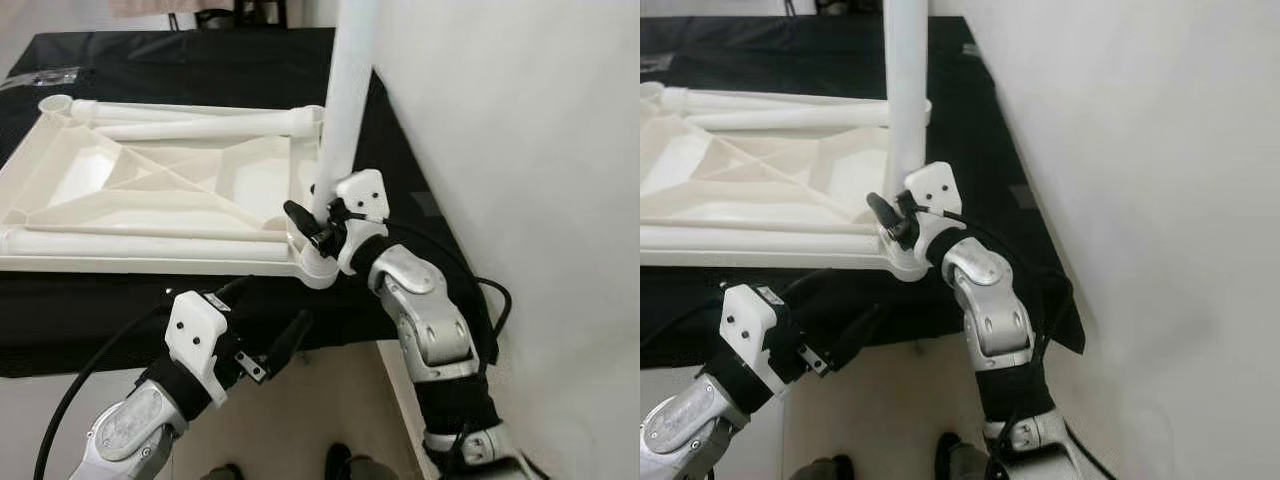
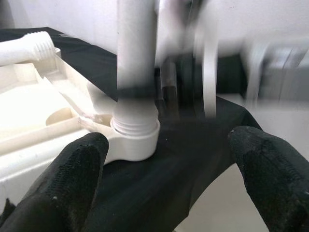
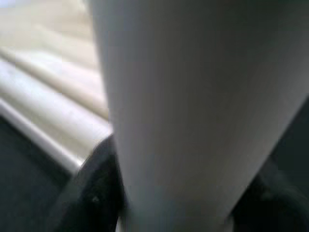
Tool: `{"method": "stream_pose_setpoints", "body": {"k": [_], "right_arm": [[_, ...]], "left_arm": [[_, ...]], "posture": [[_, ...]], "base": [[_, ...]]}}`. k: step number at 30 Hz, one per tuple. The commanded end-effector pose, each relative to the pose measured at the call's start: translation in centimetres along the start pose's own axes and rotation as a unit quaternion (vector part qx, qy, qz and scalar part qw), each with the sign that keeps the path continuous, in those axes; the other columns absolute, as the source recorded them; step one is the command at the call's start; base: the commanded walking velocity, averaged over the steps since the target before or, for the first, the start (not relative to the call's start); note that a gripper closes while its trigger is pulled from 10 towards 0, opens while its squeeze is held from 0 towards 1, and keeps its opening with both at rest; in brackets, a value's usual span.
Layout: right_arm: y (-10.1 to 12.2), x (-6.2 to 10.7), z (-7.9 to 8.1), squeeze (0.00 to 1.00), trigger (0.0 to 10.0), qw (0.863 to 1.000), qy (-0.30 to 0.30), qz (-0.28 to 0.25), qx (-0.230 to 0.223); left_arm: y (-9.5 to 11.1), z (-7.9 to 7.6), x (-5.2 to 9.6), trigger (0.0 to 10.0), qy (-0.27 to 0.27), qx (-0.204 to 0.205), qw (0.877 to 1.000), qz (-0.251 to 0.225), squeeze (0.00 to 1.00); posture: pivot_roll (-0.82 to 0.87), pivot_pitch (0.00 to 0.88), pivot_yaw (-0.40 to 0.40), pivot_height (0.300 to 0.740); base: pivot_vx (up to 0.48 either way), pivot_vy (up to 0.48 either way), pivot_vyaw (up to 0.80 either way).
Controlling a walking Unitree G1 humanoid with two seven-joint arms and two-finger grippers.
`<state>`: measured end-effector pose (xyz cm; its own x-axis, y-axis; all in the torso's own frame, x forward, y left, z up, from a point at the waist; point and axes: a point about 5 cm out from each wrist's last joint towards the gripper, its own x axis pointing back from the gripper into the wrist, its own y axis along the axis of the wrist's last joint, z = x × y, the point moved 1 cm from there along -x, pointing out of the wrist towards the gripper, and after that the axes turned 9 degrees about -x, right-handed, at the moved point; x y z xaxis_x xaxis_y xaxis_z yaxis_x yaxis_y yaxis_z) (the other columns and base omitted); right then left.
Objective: Building children table
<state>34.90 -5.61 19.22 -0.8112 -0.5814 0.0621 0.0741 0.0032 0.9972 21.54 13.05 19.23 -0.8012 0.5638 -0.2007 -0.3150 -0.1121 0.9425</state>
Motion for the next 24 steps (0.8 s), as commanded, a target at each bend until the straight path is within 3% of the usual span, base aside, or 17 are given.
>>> {"method": "stream_pose_setpoints", "body": {"k": [1, 3, 4, 5, 8, 11, 15, 19, 20, 24], "right_arm": [[0.2, -0.4, 0.5, 1.0, 10.0, 0.999, 0.051, -0.003, -0.007], [0.2, -0.4, 0.5, 1.0, 10.0, 0.999, 0.051, -0.003, -0.007], [0.9, -0.4, 0.6, 1.0, 10.0, 0.996, 0.092, -0.018, 0.01], [1.6, -0.5, 0.1, 0.0, 10.0, 0.989, 0.139, -0.031, 0.032], [3.1, -0.3, -1.2, 0.0, 10.0, 0.977, 0.198, -0.036, 0.073], [4.1, -0.1, -1.9, 0.0, 10.0, 0.967, 0.239, -0.04, 0.083], [4.5, 0.2, -2.1, 0.0, 10.0, 0.957, 0.273, -0.042, 0.087], [4.9, -0.1, -1.9, 0.0, 10.0, 0.934, 0.339, -0.021, 0.113], [5.0, -0.2, -1.9, 0.0, 0.6, 0.931, 0.345, -0.021, 0.114], [5.2, -0.3, -2.0, 0.0, 0.0, 0.926, 0.359, -0.022, 0.112]], "left_arm": [[-0.5, 0.2, 0.2, 10.0, 0.006, 0.007, 1.0, 0.01, 0.0], [-0.5, 0.2, 0.2, 10.0, 0.006, 0.007, 1.0, 0.01, 0.0], [-0.5, 0.2, 0.1, 10.0, 0.007, 0.007, 1.0, 0.009, 0.0], [-0.5, 0.2, 0.1, 10.0, 0.008, 0.007, 1.0, 0.008, 0.0], [-0.5, 0.0, -0.1, 10.0, 0.007, 0.007, 1.0, 0.007, 0.0], [-0.5, 0.0, -0.1, 10.0, 0.007, 0.008, 1.0, 0.006, 0.0], [-0.5, -0.1, -0.1, 10.0, 0.008, 0.008, 1.0, 0.006, 0.0], [-0.5, -0.1, 0.0, 10.0, 0.009, 0.007, 1.0, 0.006, 0.0], [-0.5, -0.1, 0.0, 10.0, 0.008, 0.007, 1.0, 0.006, 0.0], [-0.5, -0.1, 0.0, 10.0, 0.007, 0.008, 1.0, 0.007, 0.0]], "posture": [[0.13, 0.297, -0.105, 0.74], [0.13, 0.297, -0.105, 0.74], [0.13, 0.294, -0.103, 0.74], [0.13, 0.289, -0.101, 0.74], [0.13, 0.282, -0.107, 0.74], [0.13, 0.282, -0.107, 0.74], [0.14, 0.278, -0.113, 0.74], [0.14, 0.274, -0.108, 0.74], [0.14, 0.275, -0.107, 0.74], [0.14, 0.279, -0.106, 0.74]], "base": [[0.0, 0.0, 0.0], [0.0, 0.0, 0.0], [0.0, 0.0, 0.0], [0.0, 0.0, 0.0], [0.0, 0.0, 0.0], [0.0, 0.0, 0.0], [0.0, 0.0, 0.0], [0.0, 0.0, 0.0], [0.0, 0.0, 0.0], [0.0, 0.0, 0.0]]}}
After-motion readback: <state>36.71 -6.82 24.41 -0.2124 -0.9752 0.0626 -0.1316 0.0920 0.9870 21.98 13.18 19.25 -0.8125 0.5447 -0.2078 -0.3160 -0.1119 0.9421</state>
